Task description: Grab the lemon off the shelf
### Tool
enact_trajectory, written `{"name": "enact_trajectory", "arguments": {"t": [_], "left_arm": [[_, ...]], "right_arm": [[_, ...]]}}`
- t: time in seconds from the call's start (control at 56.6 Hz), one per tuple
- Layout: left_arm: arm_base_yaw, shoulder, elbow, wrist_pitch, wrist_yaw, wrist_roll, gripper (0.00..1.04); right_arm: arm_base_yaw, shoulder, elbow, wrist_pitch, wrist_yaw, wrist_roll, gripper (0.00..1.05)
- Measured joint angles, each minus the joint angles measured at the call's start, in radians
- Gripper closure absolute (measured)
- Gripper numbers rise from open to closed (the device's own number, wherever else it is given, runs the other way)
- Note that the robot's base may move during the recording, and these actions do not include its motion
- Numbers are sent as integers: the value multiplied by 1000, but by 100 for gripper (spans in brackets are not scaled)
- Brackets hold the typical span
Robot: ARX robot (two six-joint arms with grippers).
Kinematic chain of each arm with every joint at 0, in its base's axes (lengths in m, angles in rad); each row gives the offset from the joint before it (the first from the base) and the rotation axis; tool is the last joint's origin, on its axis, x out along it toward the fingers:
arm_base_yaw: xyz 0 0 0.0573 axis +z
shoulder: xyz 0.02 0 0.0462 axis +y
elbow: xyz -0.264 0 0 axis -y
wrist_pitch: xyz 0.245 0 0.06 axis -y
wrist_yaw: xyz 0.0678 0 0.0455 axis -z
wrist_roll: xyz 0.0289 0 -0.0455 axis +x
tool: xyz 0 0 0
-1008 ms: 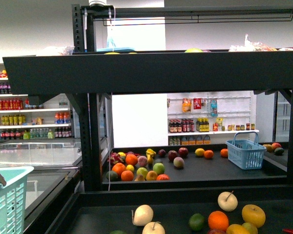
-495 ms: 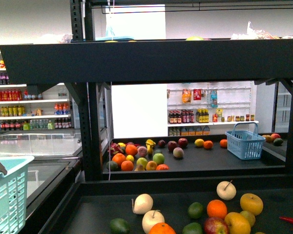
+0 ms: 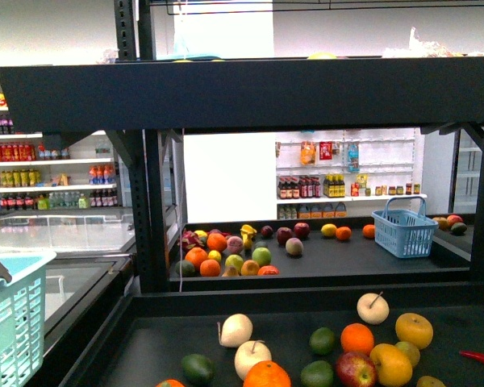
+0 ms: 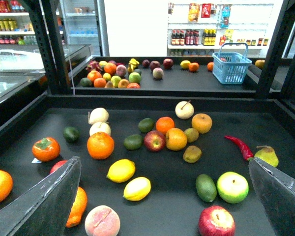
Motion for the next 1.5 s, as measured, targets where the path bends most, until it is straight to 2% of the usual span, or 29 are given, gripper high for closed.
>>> {"name": "enact_trajectory", "arguments": {"t": [0.283, 0.654, 1.096, 1.185, 1.503], "left_arm": [[-26, 101, 140, 29, -32, -79, 8], [-57, 162, 206, 20, -76, -96, 9], [-52, 171, 208, -30, -109, -95, 84], [-52, 171, 207, -31, -103, -94, 89], [-73, 80, 169, -75, -45, -31, 92]], "right_arm": [[0, 0, 0, 0, 0, 0, 2], [0, 0, 0, 0, 0, 0, 2], [0, 0, 0, 0, 0, 0, 2], [0, 0, 0, 0, 0, 0, 2], [0, 0, 0, 0, 0, 0, 2]]}}
